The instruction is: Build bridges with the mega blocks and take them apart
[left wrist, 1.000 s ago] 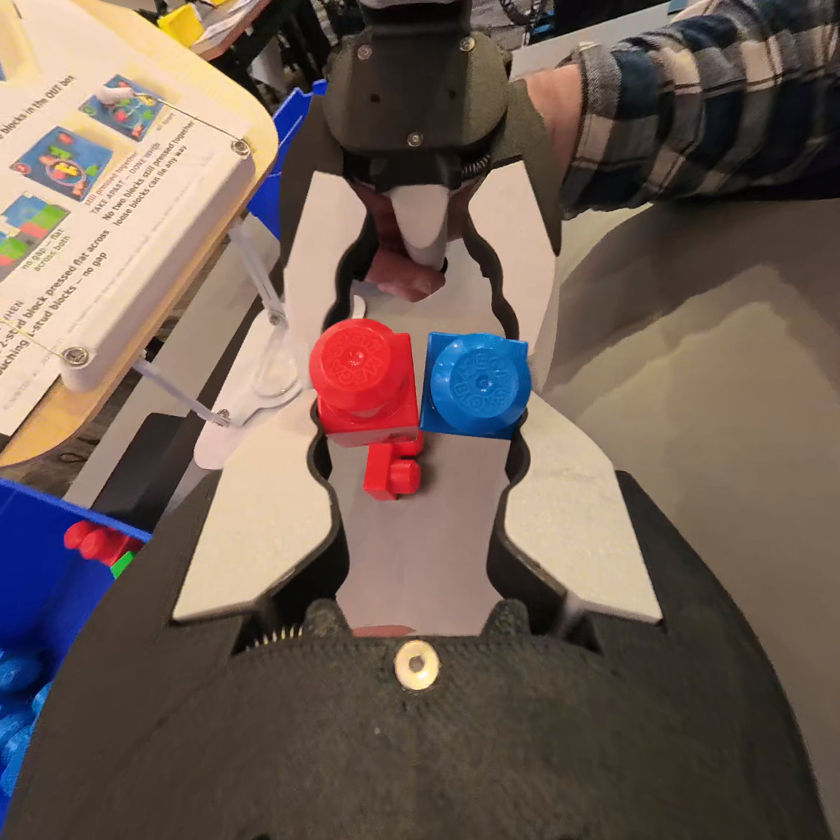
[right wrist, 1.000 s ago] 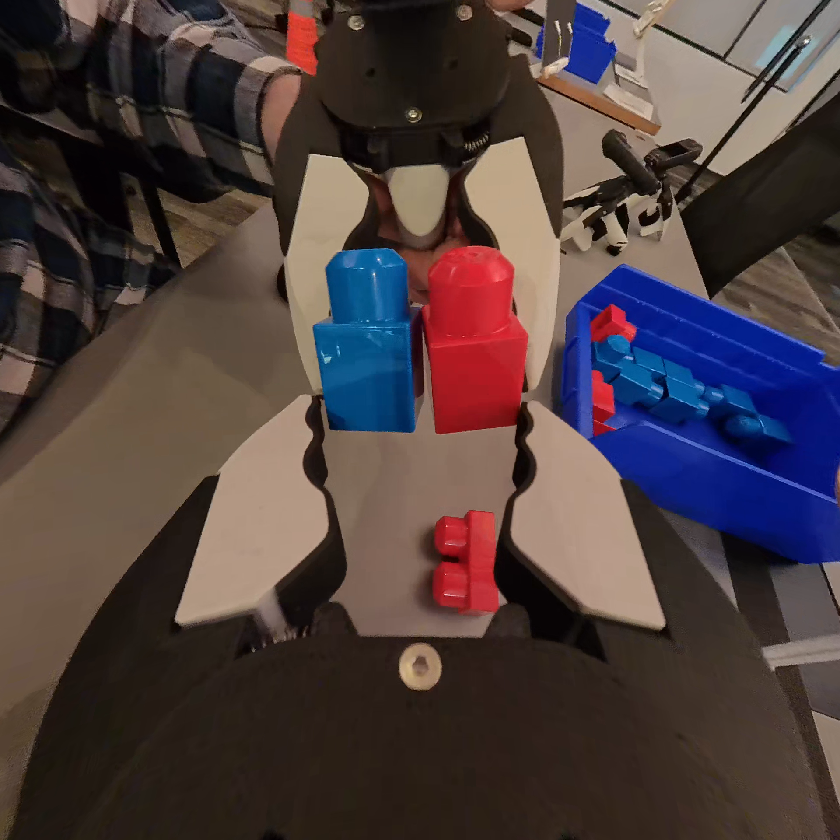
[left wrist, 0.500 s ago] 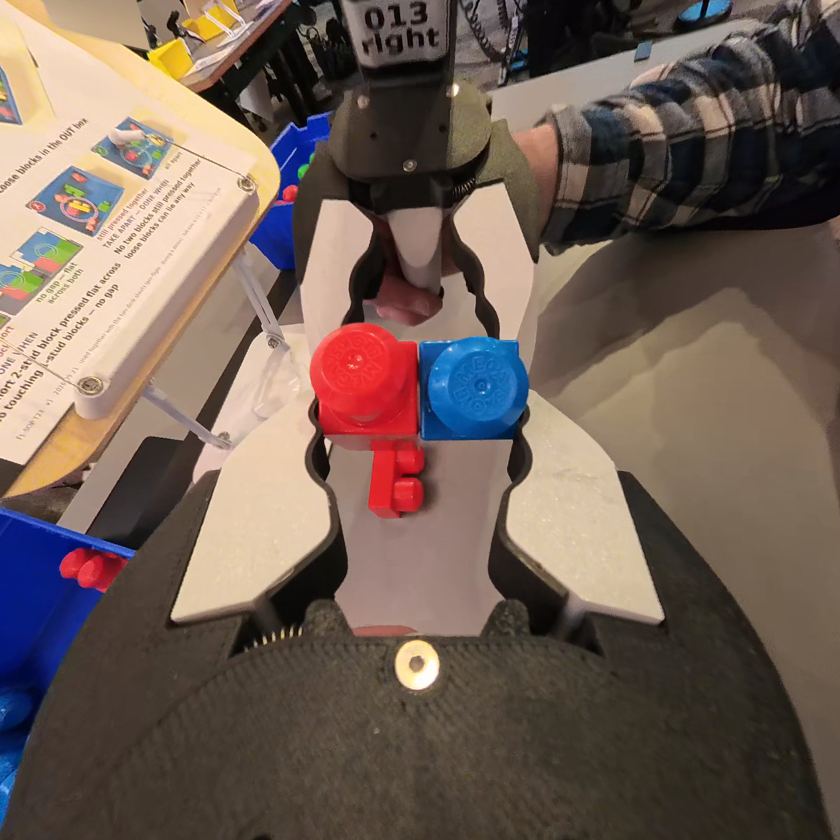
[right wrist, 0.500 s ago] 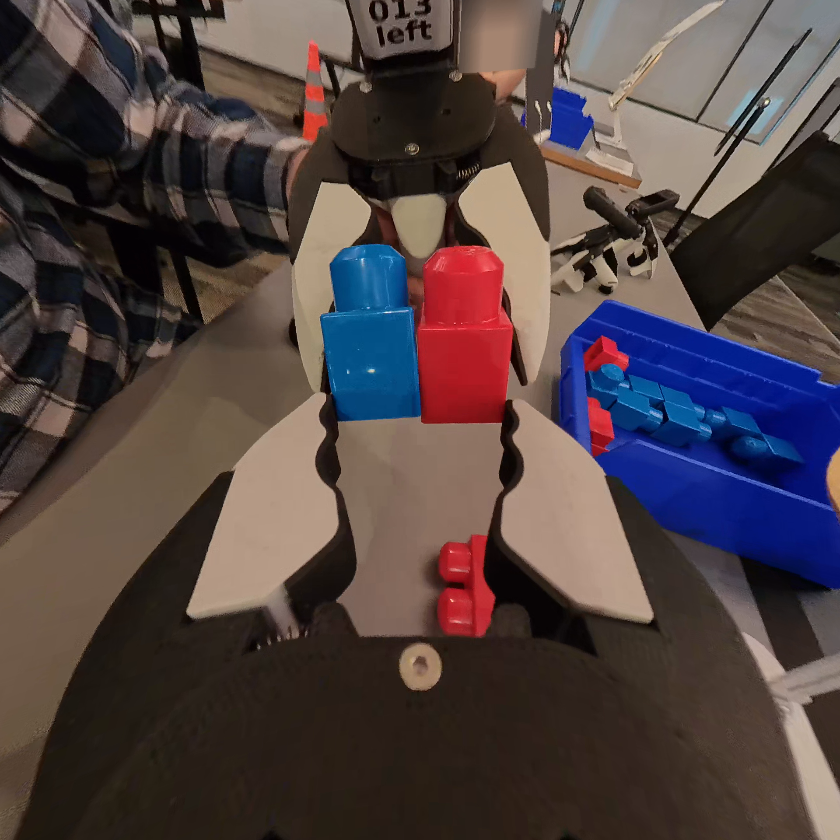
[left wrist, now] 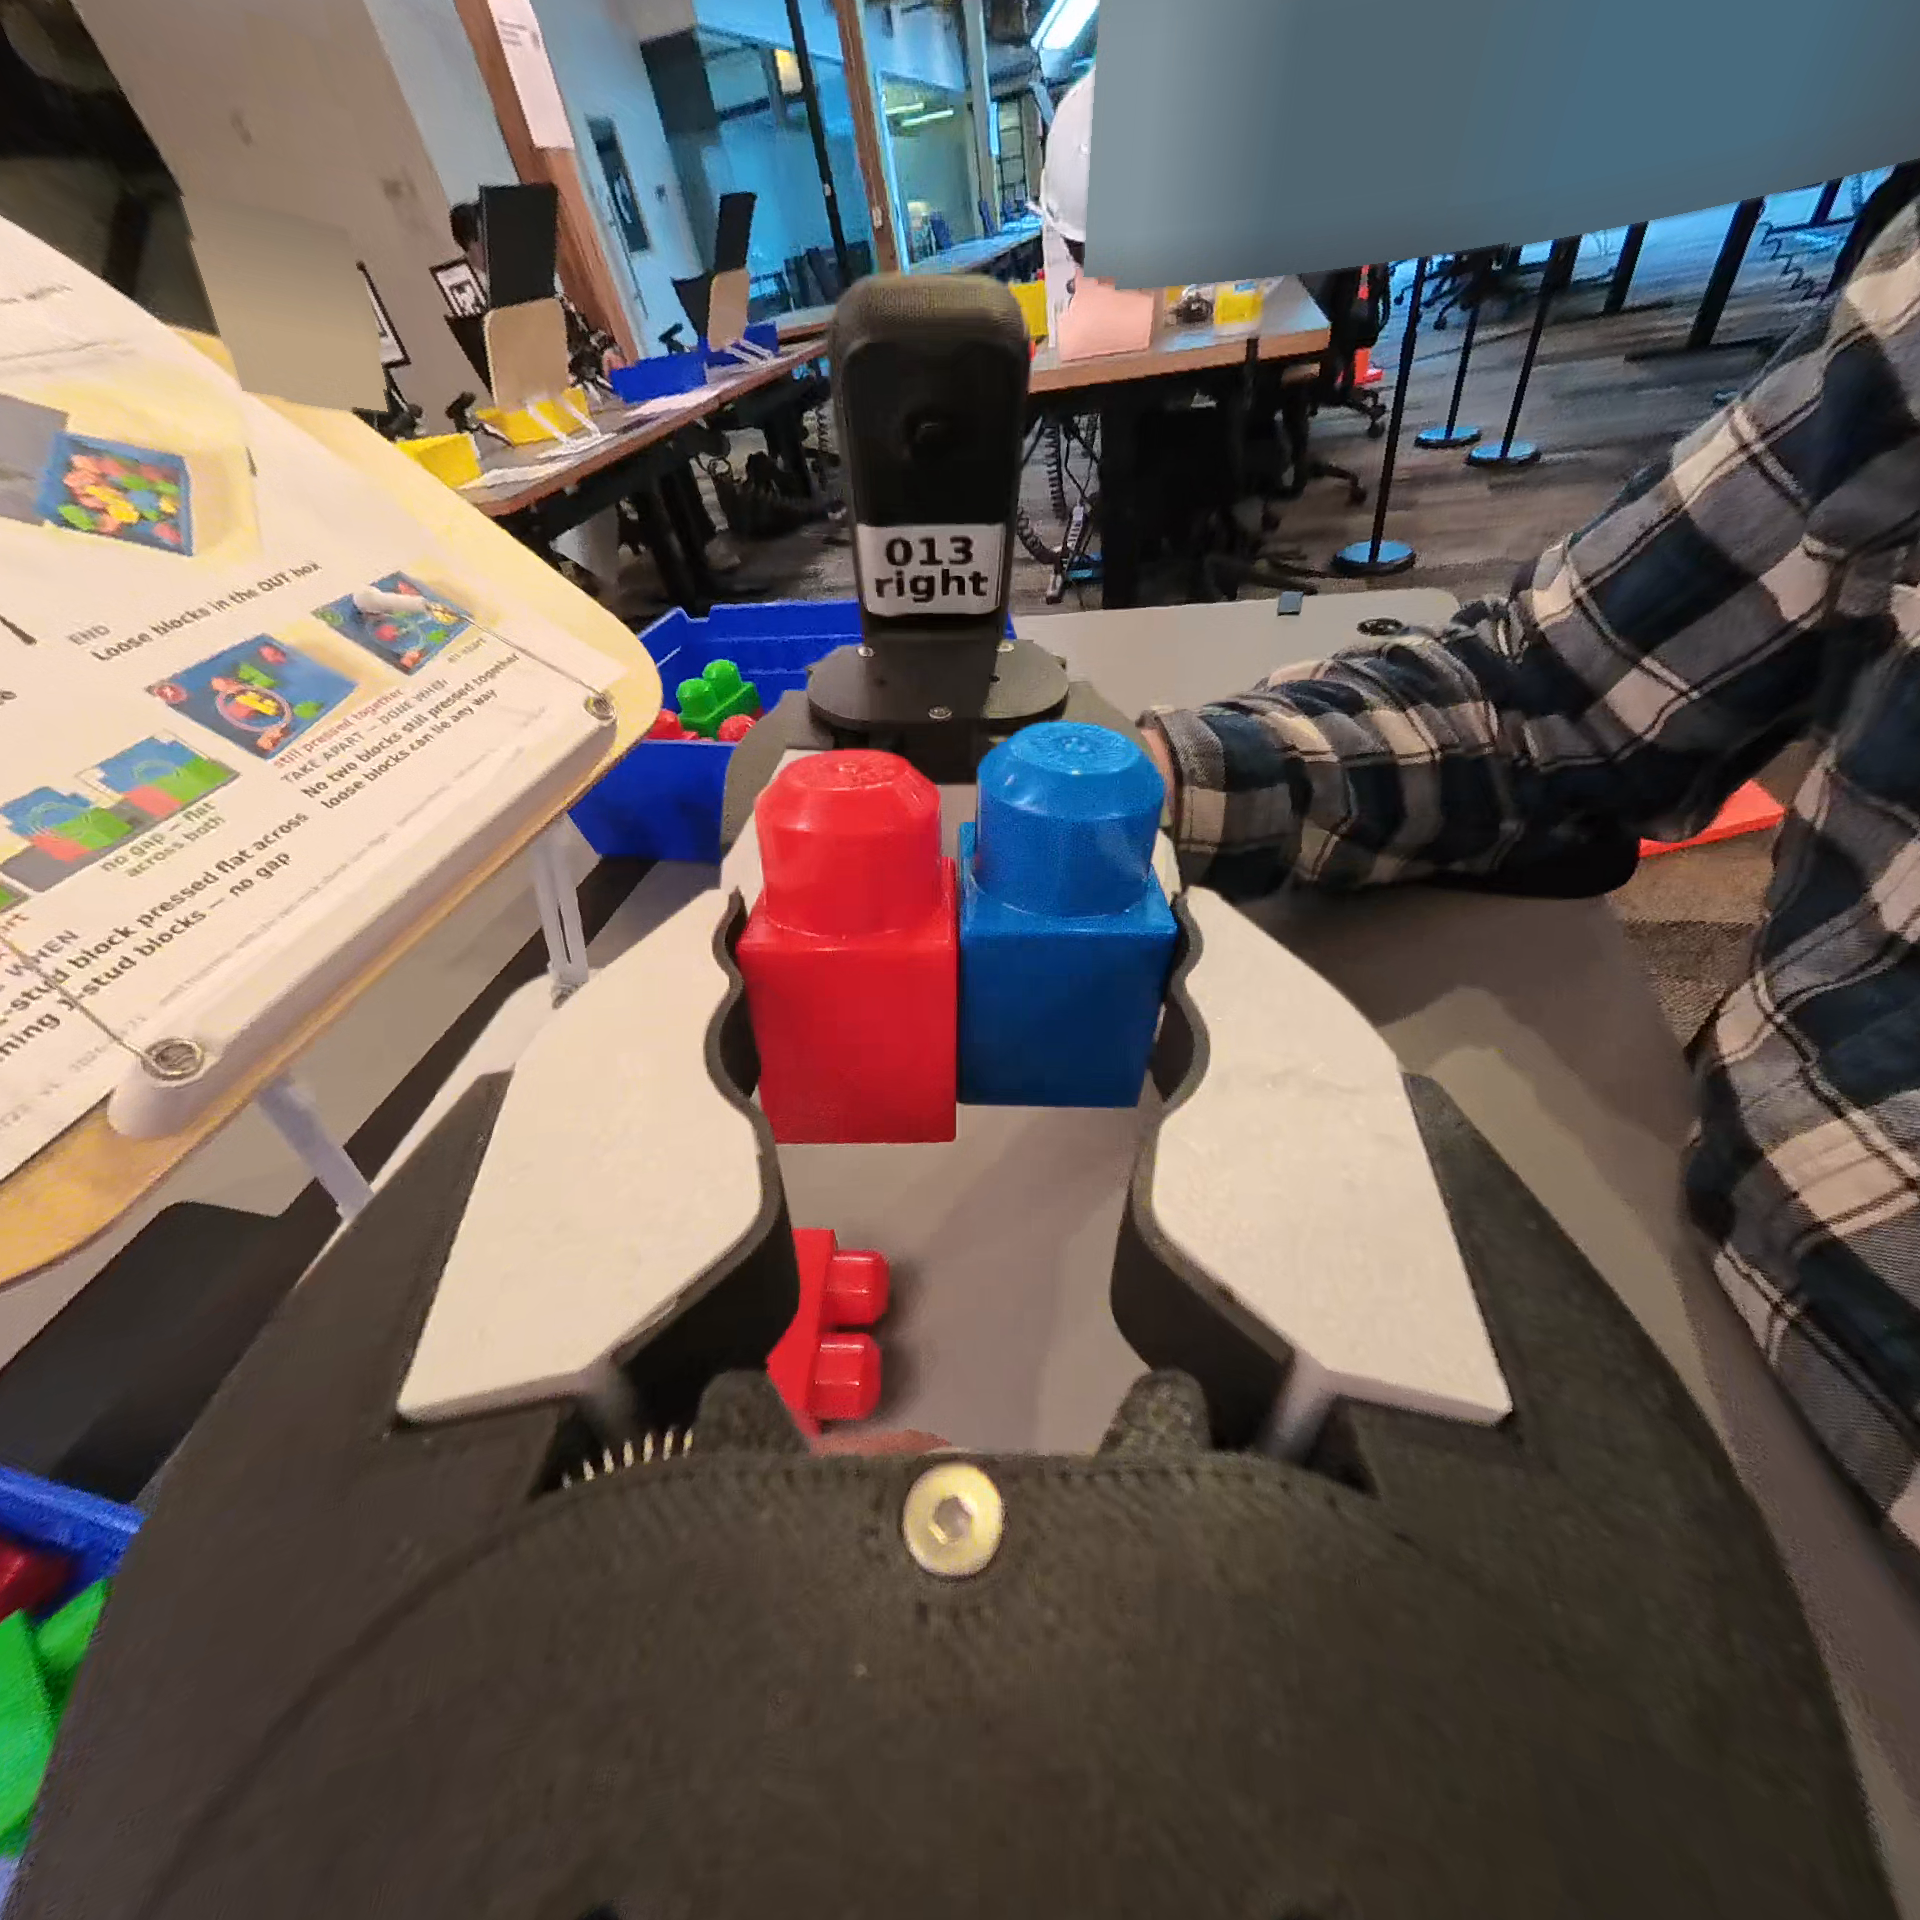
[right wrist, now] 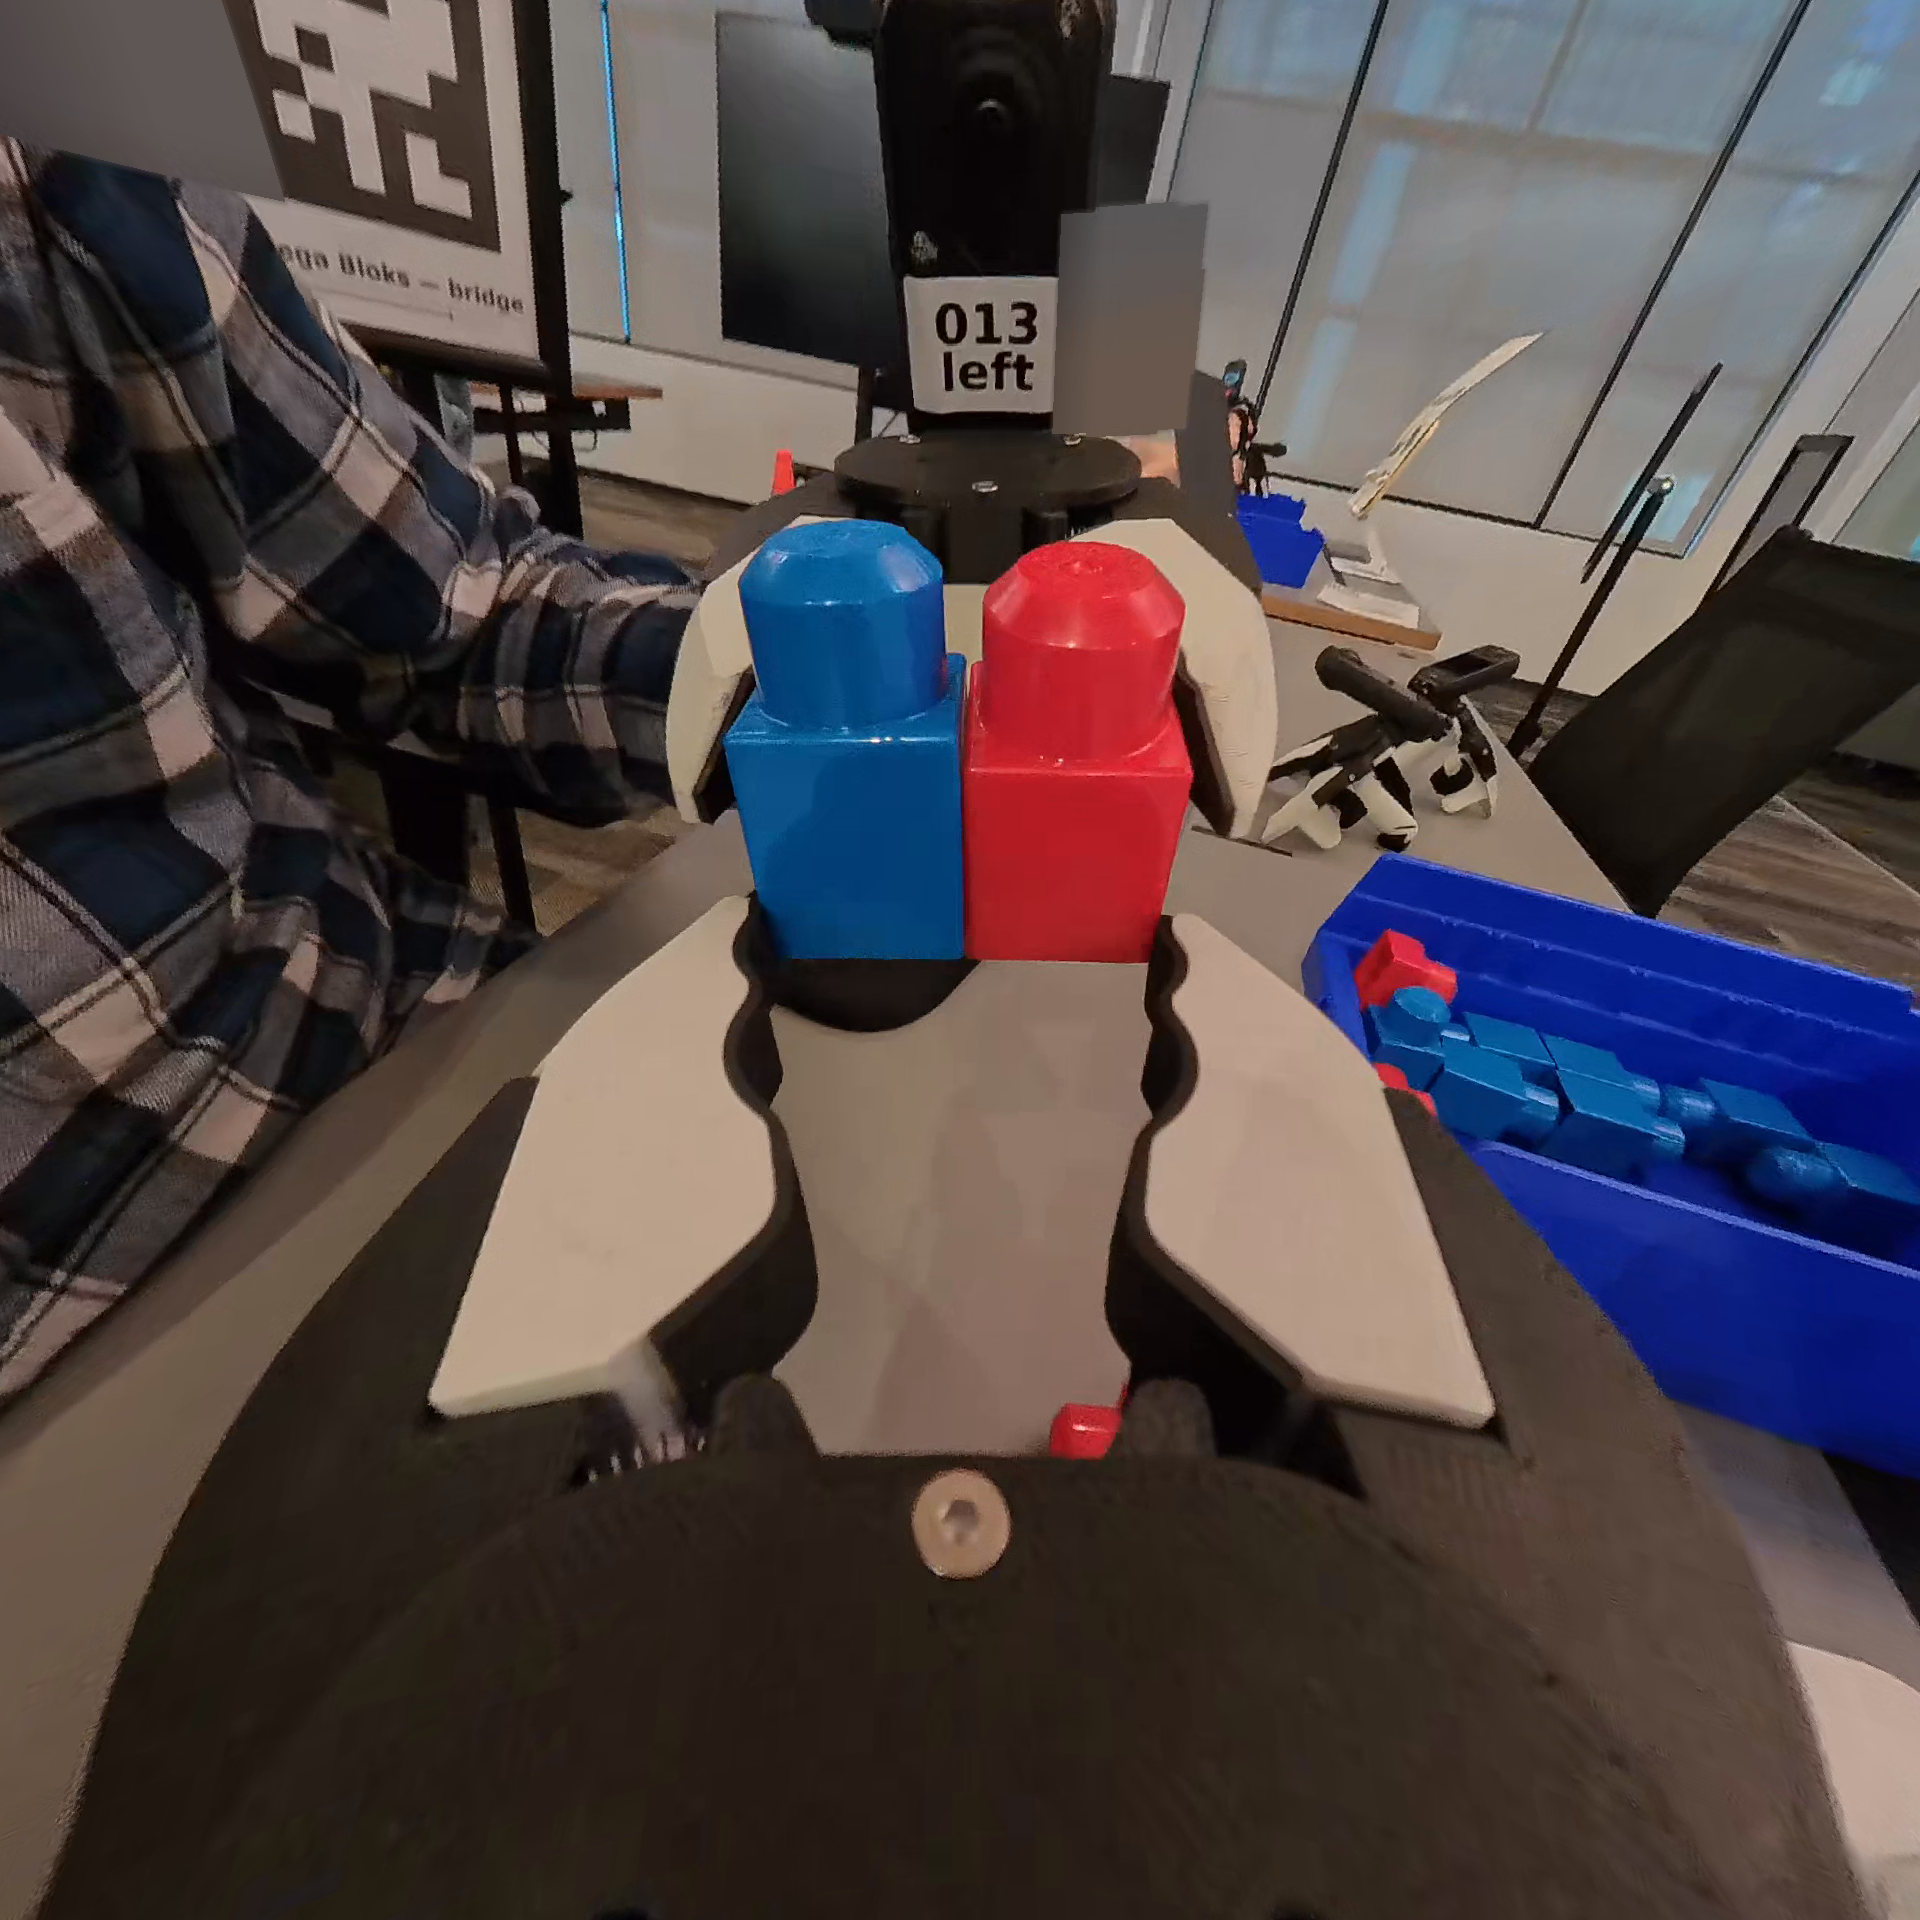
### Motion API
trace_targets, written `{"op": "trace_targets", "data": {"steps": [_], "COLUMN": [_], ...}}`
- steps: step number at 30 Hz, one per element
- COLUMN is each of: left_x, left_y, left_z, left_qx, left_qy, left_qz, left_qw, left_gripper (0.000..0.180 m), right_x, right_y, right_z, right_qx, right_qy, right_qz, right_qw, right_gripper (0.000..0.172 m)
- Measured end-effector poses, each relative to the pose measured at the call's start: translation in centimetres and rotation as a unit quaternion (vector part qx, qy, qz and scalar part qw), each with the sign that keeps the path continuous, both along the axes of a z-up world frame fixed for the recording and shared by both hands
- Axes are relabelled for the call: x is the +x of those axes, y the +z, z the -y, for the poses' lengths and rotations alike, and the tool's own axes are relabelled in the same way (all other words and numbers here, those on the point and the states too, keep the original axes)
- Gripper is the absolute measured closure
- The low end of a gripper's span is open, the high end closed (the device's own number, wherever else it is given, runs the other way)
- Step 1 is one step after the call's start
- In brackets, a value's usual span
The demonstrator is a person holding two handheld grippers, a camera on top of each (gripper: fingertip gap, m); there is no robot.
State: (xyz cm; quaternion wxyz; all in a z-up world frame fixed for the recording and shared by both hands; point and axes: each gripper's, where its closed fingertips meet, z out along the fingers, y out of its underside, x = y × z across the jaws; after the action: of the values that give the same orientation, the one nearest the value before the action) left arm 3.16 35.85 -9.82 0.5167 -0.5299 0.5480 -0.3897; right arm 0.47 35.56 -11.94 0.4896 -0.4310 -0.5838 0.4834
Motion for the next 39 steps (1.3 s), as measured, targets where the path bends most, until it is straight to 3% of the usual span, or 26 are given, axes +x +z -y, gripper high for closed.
{"op": "trace_targets", "data": {"steps": [18,27,30,34,36,39], "left_x": [0.4,-0.2,-1.0,-3.6,-5.4,-6.8], "left_y": [0.0,-0.3,0.3,0.1,-0.8,-2.5], "left_z": [-0.3,-0.9,-1.5,-3.9,-5.5,-6.4], "left_qx": [0.033,0.008,0.003,0.078,0.154,0.197], "left_qy": [0.023,0.048,0.063,0.144,0.209,0.236], "left_qz": [0.013,0.060,0.076,-0.003,-0.090,-0.173], "left_qw": [0.999,0.997,0.995,0.987,0.962,0.936], "left_gripper": [0.104,0.105,0.105,0.105,0.105,0.105], "right_x": [-0.4,-0.4,0.2,2.0,2.5,2.2], "right_y": [0.1,-0.4,-0.7,-4.9,-6.7,-9.8], "right_z": [0.0,-0.6,-1.9,-5.3,-5.5,-5.9], "right_qx": [0.010,-0.007,-0.015,0.000,0.004,0.051], "right_qy": [-0.015,-0.023,-0.045,-0.130,-0.138,-0.149], "right_qz": [0.000,0.029,0.049,0.207,0.266,0.327], "right_qw": [1.000,0.999,0.998,0.970,0.954,0.932], "right_gripper": [0.102,0.103,0.094,0.087,0.089,0.095]}}
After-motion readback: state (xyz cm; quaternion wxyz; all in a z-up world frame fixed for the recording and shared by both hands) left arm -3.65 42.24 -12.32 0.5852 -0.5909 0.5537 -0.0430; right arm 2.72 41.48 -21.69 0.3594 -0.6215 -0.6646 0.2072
